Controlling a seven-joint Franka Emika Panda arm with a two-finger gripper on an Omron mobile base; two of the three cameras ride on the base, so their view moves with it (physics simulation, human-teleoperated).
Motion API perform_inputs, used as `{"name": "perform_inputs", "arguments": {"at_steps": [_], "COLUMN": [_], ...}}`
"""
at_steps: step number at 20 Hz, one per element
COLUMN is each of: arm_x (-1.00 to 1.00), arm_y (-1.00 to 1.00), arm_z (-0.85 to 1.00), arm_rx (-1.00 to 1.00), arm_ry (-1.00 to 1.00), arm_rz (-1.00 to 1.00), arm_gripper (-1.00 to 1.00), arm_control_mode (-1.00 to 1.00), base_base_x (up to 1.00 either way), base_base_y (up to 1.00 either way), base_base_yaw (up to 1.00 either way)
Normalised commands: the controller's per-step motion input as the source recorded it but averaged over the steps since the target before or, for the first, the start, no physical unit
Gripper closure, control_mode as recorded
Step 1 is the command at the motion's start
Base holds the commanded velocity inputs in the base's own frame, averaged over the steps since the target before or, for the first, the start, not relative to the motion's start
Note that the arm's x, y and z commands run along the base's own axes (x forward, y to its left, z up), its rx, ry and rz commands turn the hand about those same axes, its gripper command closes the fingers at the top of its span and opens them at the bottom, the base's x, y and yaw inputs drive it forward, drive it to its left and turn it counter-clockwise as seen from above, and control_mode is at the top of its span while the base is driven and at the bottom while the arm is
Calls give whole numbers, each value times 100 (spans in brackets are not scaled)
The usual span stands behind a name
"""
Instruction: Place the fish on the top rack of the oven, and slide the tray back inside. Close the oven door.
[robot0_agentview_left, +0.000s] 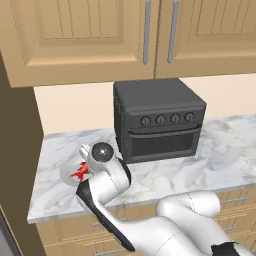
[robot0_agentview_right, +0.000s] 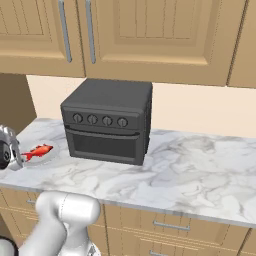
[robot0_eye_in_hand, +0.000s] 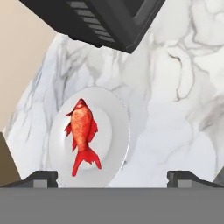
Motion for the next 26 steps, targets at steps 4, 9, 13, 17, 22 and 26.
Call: {"name": "perform_inputs", "arguments": {"at_steps": [4, 9, 13, 17, 22, 26], "arm_x": [53, 35, 24, 8, 14, 22], "arm_y": [7, 0, 5, 24, 27, 22], "arm_z": [-5, -12, -24, -35, -33, -39], "arm_rx": [0, 0, 0, 0, 0, -1], "arm_ry": [14, 18, 8, 10, 9, 5], "arm_rz": [0, 2, 4, 3, 1, 2], "arm_gripper": [-100, -100, -100, -100, -100, -100], "arm_control_mode": [-100, -100, -100, -100, -100, -100], "base_base_x": [0, 0, 0, 0, 0, 0], "base_base_y": [0, 0, 0, 0, 0, 0], "base_base_yaw": [0, 0, 0, 0, 0, 0]}}
